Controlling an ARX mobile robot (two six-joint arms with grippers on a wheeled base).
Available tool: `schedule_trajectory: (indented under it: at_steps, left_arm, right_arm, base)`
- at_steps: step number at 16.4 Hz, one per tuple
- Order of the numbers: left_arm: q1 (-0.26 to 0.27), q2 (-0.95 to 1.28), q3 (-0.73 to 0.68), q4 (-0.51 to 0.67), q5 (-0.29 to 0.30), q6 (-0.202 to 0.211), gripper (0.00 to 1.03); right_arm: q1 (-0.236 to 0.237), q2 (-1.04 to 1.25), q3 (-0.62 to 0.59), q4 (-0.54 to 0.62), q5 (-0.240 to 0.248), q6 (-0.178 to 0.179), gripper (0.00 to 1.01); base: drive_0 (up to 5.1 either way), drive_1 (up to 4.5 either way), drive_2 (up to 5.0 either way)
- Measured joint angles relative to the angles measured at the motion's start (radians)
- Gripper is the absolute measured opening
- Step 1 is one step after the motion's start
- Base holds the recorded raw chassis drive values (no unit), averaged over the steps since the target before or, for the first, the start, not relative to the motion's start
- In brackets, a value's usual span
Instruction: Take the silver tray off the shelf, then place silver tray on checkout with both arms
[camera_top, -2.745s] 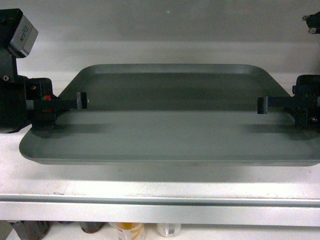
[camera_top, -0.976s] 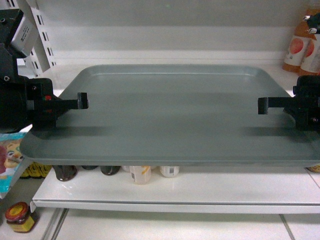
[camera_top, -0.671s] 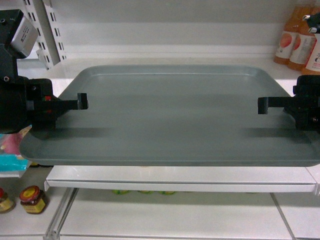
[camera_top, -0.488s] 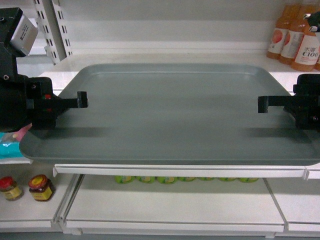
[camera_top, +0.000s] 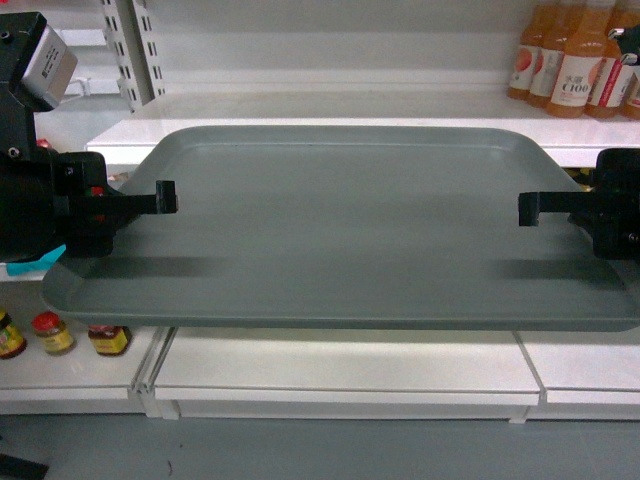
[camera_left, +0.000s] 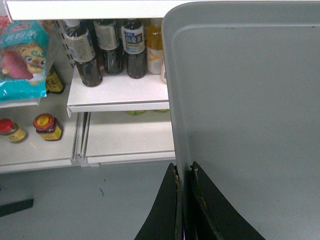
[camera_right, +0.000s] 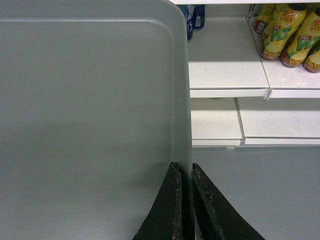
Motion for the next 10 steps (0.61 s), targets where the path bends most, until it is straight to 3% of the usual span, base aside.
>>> schedule_trajectory:
  at_steps: [10]
  left_arm:
    - [-0.002, 0.0, 0.0, -0.004, 0.0, 0.0, 0.04]
  right_arm:
    - [0.0, 0.0, -0.001, -0.002, 0.0, 0.0, 0.03]
  base:
    - [0.1, -3.98, 4.2]
